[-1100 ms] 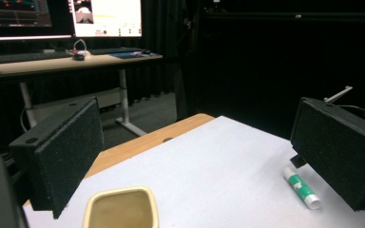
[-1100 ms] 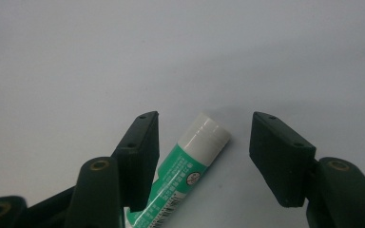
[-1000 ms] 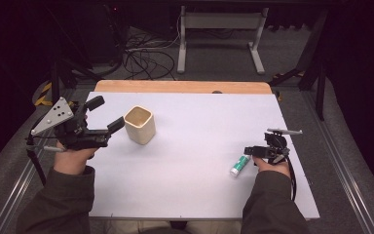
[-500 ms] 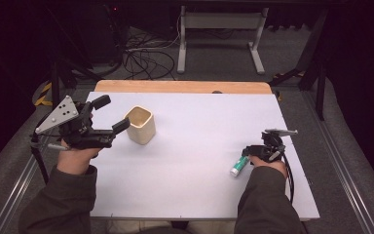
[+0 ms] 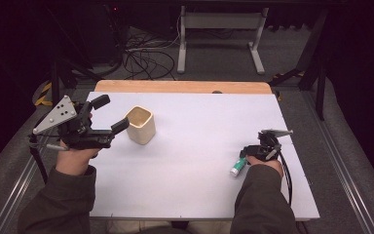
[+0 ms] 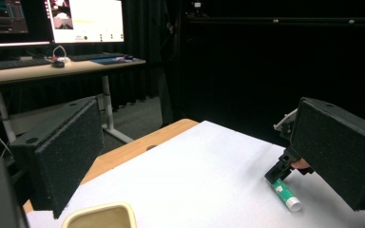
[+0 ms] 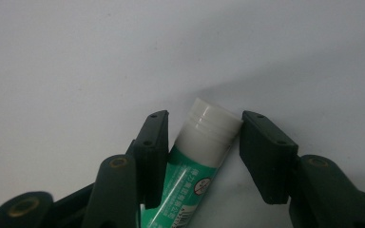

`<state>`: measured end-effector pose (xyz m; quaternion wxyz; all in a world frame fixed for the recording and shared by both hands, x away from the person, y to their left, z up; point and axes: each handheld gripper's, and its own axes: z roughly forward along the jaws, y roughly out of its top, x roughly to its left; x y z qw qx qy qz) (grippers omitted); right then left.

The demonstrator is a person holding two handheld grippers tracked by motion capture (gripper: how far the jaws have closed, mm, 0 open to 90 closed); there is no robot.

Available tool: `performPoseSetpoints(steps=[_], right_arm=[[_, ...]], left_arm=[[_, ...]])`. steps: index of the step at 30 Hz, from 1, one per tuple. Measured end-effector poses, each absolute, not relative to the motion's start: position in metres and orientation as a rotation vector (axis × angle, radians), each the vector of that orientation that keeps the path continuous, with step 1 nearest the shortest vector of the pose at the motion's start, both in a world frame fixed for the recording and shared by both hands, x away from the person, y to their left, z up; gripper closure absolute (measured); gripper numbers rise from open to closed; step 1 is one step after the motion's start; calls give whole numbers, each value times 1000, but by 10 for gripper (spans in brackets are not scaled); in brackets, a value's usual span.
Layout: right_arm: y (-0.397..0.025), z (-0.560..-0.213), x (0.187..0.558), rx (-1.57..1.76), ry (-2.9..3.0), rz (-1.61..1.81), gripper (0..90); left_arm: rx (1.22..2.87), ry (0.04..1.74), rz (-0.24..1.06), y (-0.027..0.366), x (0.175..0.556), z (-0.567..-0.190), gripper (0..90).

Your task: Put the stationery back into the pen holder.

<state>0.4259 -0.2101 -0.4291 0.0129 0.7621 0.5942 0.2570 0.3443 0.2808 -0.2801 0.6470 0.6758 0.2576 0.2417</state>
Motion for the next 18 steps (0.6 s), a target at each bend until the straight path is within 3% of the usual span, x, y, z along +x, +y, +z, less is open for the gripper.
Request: performPoseSetpoints(steps=[5,6,18], right_arm=[[-213,-430,427,2396,1850,808,586],[-215,-431,428,2395,1855,824,653],[-218,-429,427,2291,1881,898,656]], left_arm=[[1537,584,550,280,344,-280,43],[1538,584,551,280,344,-280,44],[1567,585,559,275,346,-283,44]])
